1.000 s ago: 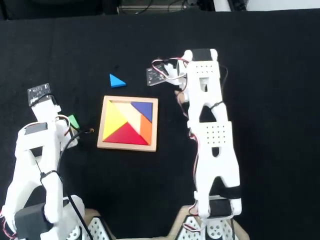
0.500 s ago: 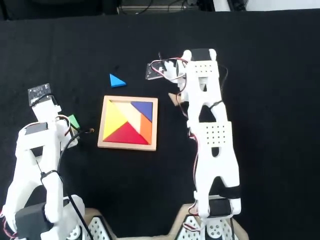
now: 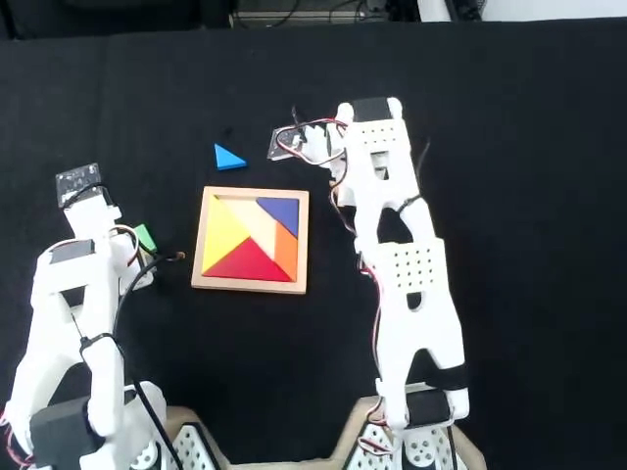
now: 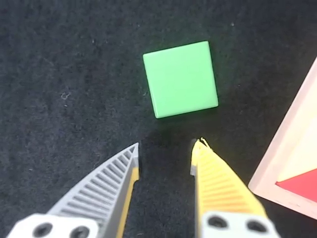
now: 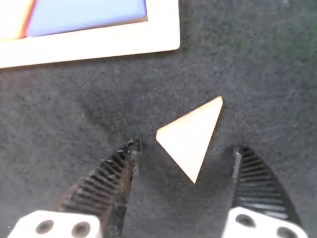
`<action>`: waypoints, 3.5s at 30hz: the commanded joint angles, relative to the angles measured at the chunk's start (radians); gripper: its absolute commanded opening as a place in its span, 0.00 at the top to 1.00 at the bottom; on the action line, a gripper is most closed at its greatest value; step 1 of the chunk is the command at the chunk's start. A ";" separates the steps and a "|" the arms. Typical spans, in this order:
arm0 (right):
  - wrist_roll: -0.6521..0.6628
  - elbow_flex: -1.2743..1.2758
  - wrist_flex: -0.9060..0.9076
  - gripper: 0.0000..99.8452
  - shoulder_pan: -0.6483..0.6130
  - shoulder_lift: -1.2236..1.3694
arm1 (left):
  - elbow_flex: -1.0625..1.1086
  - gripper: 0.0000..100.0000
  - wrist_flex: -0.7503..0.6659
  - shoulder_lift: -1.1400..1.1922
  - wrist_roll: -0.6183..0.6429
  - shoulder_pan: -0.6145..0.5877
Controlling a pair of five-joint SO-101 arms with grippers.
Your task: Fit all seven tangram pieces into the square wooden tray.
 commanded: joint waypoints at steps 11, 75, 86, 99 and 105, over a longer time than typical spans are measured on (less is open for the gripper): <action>-0.324 0.013 -0.155 0.69 -0.104 -0.018 | -0.012 0.82 -0.014 -0.018 0.000 0.012; -0.097 -0.193 -0.015 0.97 -0.034 0.108 | -0.008 0.82 -0.014 -0.018 0.000 0.012; -0.097 -0.225 0.012 0.99 -0.032 0.104 | -0.010 0.82 -0.014 -0.018 0.000 0.012; -0.334 -0.236 0.035 0.99 0.032 -0.173 | -0.012 0.82 -0.014 -0.018 0.000 0.012; -0.516 0.102 0.034 0.99 0.020 -0.478 | -0.010 0.82 -0.012 -0.018 0.002 0.012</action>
